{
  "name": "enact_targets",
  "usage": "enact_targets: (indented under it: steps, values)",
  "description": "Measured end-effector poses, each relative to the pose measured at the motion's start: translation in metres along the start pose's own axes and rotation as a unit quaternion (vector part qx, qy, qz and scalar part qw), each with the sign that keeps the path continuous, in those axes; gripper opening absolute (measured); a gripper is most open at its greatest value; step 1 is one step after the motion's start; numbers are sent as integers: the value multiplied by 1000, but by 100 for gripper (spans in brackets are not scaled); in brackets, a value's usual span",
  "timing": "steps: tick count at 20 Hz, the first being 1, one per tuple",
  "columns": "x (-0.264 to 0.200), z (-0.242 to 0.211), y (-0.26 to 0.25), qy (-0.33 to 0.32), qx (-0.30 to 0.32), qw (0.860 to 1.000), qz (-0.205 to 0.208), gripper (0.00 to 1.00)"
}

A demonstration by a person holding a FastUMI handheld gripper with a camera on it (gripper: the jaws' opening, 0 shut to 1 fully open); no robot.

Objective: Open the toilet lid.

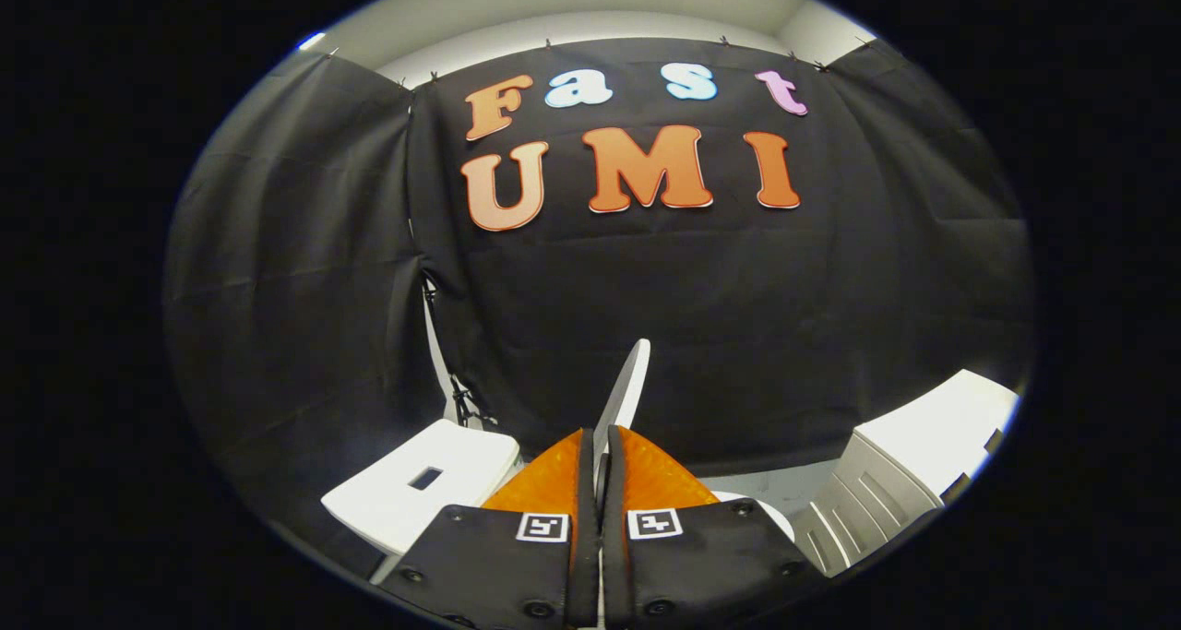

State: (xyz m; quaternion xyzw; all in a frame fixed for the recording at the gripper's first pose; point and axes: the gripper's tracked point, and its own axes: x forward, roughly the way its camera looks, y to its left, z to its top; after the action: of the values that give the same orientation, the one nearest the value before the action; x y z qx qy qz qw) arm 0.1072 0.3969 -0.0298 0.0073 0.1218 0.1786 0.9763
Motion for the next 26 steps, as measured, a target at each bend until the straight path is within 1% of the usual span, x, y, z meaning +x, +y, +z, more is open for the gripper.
enact_targets:
  steps: [2,5,11,16,19,23,26]
  values:
    - [1,3,19,-4,-14,1000,7,10]
    - [3,5,36,-2,-10,1000,7,10]
    - [11,10,74,1,-19,1000,19,10]
    - [15,10,99,1,-24,1000,10,10]
    - [17,11,126,3,-25,999,20,10]
    - [24,9,160,10,-45,998,33,10]
    - [29,4,187,25,-35,998,52,10]
